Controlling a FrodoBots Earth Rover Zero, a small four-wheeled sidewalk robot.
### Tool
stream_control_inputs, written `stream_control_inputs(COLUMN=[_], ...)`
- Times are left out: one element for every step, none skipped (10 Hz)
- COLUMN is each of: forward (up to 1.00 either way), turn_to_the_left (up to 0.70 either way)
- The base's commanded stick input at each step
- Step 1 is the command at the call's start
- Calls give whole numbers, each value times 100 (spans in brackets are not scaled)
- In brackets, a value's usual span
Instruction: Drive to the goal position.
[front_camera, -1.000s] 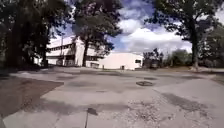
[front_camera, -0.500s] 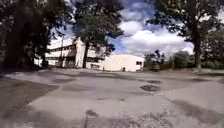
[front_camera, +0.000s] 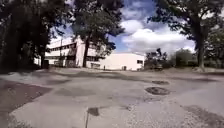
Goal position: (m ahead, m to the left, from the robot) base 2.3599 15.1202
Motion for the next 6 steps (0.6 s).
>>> stream_control_inputs(forward=[70,70,70,70,70,70], turn_to_the_left=[28,28,28,28,28,28])
